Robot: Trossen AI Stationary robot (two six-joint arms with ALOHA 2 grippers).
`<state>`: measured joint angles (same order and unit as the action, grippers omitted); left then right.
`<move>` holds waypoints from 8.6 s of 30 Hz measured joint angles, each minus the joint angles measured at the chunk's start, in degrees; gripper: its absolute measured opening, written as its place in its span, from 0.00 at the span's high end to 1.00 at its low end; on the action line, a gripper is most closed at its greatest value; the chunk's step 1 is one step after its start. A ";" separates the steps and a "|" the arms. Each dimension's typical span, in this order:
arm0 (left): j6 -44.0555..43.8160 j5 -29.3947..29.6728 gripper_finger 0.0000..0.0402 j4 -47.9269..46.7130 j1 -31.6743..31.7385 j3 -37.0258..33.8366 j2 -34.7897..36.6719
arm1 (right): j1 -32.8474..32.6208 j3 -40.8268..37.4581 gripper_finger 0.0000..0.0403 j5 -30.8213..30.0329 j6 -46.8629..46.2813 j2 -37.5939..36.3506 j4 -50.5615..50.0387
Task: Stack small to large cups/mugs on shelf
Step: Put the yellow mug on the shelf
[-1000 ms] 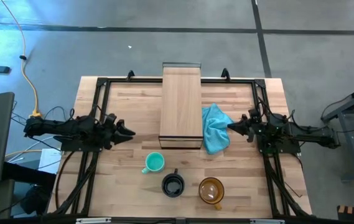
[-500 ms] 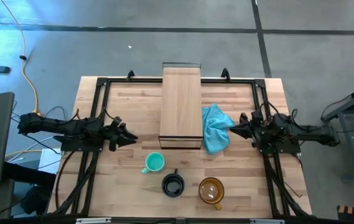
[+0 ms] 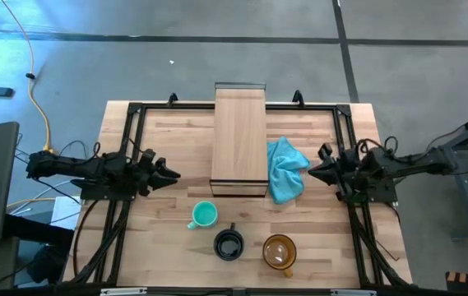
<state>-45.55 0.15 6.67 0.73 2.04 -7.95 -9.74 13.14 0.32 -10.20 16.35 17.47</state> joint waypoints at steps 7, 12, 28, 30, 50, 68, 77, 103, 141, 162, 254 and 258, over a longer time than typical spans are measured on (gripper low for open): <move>3.20 1.01 0.55 -0.87 0.00 3.81 0.35 | -2.42 18.73 0.96 -0.10 -10.72 11.65 -31.55; 3.15 1.00 0.55 -5.69 0.00 5.73 0.34 | -5.45 25.97 0.95 2.14 -18.11 22.60 -42.06; 1.81 -1.68 0.55 -12.77 0.00 6.65 0.35 | -13.87 27.39 0.67 10.97 -33.59 48.08 -29.50; 1.81 -2.08 0.55 -14.06 0.00 6.65 0.35 | -15.15 27.39 0.67 10.06 -35.41 49.31 -26.13; 1.03 -3.35 0.55 -16.13 -0.01 6.65 0.33 | -21.97 27.39 0.75 4.70 -37.85 57.37 -16.63; 0.06 -3.18 0.55 -17.20 0.00 6.65 0.33 | -23.68 27.41 0.72 -4.27 -43.93 57.53 -25.23; 0.06 -3.15 0.55 -17.29 0.00 6.65 0.33 | -24.85 27.41 0.72 -5.02 -45.06 57.53 -25.00; 0.30 -2.43 0.55 -19.47 0.00 6.65 0.31 | -35.39 27.41 0.72 -20.82 -62.01 57.62 -29.09; -1.43 -2.06 0.55 -20.10 0.00 6.65 0.31 | -34.88 27.41 0.73 -20.29 -61.37 66.95 -21.43; -2.95 -2.05 0.55 -20.08 0.00 6.65 0.31 | -31.30 28.47 0.99 -14.56 -52.33 66.93 -22.58; -11.97 3.67 0.55 -15.86 -0.02 6.65 0.33 | 45.85 121.79 1.00 33.37 47.87 93.19 -107.56; -11.99 4.49 0.55 -13.93 -0.04 6.65 0.31 | 48.48 119.33 1.00 35.22 51.64 94.81 -105.27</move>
<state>-57.54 4.64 -7.26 0.69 8.69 -7.64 38.75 132.48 35.54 41.44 111.16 -87.80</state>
